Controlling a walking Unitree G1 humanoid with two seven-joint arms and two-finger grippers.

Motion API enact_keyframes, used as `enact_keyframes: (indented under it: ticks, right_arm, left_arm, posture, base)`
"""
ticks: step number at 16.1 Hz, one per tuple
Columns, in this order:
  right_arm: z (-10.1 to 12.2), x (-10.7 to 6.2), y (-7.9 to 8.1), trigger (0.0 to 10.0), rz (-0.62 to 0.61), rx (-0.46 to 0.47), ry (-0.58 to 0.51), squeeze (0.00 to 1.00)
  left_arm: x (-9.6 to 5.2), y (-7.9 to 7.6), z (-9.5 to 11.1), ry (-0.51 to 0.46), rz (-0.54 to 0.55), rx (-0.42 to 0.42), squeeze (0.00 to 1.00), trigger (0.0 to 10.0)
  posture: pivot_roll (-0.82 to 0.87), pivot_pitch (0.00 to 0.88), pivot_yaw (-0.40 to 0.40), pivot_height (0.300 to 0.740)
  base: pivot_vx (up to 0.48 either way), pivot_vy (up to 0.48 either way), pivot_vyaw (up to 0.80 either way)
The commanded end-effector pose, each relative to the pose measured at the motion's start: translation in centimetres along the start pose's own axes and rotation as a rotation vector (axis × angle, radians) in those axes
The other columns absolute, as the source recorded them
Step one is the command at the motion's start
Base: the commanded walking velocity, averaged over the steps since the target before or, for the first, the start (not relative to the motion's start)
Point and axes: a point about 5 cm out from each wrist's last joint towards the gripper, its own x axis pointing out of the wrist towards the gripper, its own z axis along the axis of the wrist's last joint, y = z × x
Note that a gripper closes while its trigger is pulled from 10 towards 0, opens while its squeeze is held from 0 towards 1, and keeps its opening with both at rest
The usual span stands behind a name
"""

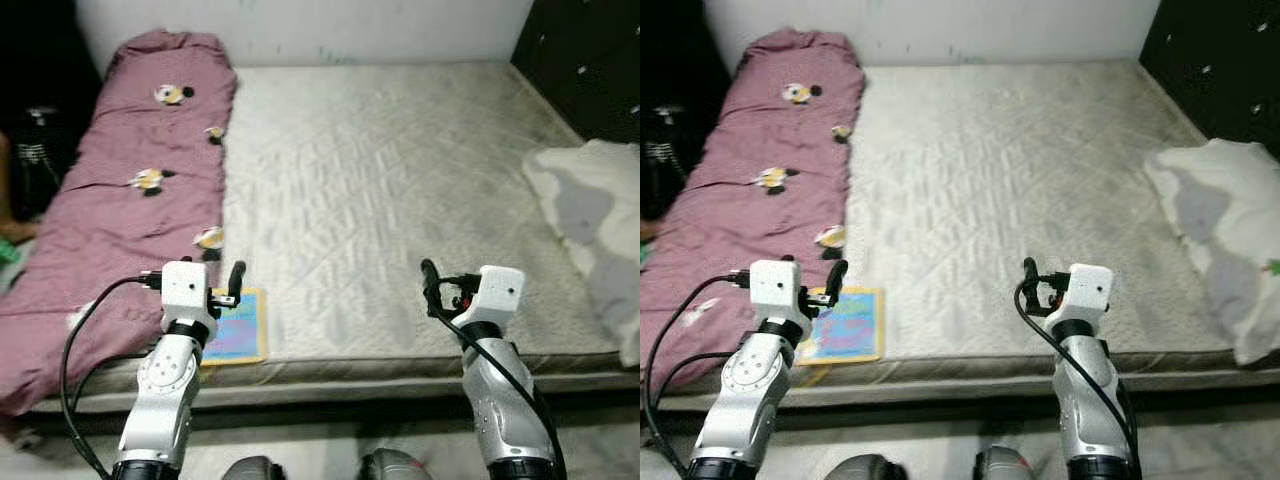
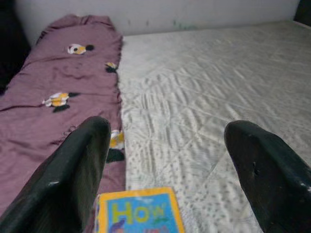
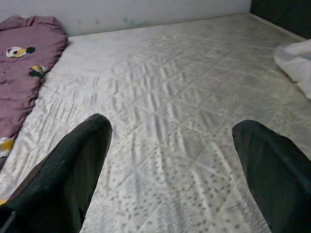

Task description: Clean up the room

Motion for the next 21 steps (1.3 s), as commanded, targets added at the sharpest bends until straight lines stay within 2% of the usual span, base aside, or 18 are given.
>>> enact_keyframes:
  ticks: [1, 9, 12, 21]
  right_arm:
    - [0.11, -0.18, -0.81, 10.0, -0.026, -0.007, -0.002, 0.00]
    - [0.00, -0.27, -0.89, 10.0, -0.029, -0.003, 0.003, 0.00]
    - [0.00, -0.27, -0.90, 10.0, -0.028, -0.003, 0.004, 0.00]
    - [-0.01, -0.46, -0.90, 10.0, -0.027, -0.008, 0.007, 0.00]
  left_arm:
    - [0.04, -0.51, 0.10, -0.003, -0.017, -0.003, 0.00, 10.0]
    - [0.12, -0.53, -0.09, 0.025, -0.008, -0.016, 0.00, 10.0]
    - [0.15, -0.56, 0.10, 0.004, -0.009, -0.003, 0.00, 10.0]
    - [-0.23, -1.04, 0.38, -0.020, -0.064, -0.015, 0.00, 10.0]
  posture:
    - [-0.06, 0.088, 0.031, 0.740]
    - [-0.06, 0.091, 0.032, 0.740]
    - [-0.06, 0.090, 0.032, 0.740]
    - [-0.07, 0.101, 0.031, 0.740]
  base:
    - [0.000, 0.480, 0.00]
    - [0.000, 0.480, 0.00]
    - [0.000, 0.455, 0.00]
    - [0.000, 0.000, 0.00]
